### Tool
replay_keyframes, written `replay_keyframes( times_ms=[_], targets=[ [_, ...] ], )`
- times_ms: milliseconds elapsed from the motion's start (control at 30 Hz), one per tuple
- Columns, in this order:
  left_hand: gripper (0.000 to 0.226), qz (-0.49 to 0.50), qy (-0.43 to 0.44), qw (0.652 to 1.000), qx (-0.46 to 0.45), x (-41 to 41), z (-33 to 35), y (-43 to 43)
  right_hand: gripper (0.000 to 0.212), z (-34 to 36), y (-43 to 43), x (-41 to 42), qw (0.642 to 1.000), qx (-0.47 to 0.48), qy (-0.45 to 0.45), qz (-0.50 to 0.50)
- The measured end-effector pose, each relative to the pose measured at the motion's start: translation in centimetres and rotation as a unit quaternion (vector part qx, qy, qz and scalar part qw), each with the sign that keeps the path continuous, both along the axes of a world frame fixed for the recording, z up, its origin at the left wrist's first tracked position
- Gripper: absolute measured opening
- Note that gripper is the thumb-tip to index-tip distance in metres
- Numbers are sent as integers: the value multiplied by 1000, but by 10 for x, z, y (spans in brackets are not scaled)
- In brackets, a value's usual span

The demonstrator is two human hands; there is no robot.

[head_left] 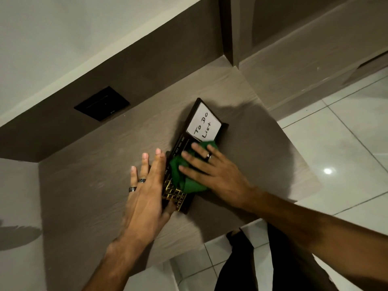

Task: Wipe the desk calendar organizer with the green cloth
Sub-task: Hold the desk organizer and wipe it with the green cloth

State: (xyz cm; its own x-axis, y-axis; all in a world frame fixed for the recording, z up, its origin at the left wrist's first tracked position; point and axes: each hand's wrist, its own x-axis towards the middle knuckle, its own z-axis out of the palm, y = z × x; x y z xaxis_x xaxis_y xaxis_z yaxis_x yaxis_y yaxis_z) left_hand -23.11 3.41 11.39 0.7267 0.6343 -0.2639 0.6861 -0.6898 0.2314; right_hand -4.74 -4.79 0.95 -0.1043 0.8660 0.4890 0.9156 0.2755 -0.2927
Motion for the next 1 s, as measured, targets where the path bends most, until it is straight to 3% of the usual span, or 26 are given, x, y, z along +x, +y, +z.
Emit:
replay_keyframes(
  times_ms=[100, 200, 367, 500, 600, 767, 933, 1000],
  targets=[
    [126, -6, 23, 1000, 18, 0, 2, 1, 74, 7, 17, 42, 995, 18, 32, -97],
    [127, -9, 38, 999, 28, 1, 3, 2, 79, 5, 14, 53, 982, -14, 84, -169],
    [128, -11, 54, 998, 35, 1, 3, 3, 81, -2, 3, 11, 999, -27, 39, -14],
    [122, -5, 42, 999, 19, 2, 4, 4, 66, 5, 25, 56, 997, -15, 41, -60],
    [118, 4, 24, 1000, 2, 4, 5, 2, 67, 5, 18, 60, 987, -40, 93, -121],
    [117, 0, 6, 1000, -10, 3, 5, 2, 67, 14, 23, 44, 996, -20, 76, -32],
    [117, 13, -2, 999, -30, 2, 4, 3, 68, 15, 34, 76, 964, -53, 176, -190],
    [117, 20, -7, 999, -35, 2, 3, 4, 72, 4, 19, 57, 959, -59, 177, -214]
  ],
)
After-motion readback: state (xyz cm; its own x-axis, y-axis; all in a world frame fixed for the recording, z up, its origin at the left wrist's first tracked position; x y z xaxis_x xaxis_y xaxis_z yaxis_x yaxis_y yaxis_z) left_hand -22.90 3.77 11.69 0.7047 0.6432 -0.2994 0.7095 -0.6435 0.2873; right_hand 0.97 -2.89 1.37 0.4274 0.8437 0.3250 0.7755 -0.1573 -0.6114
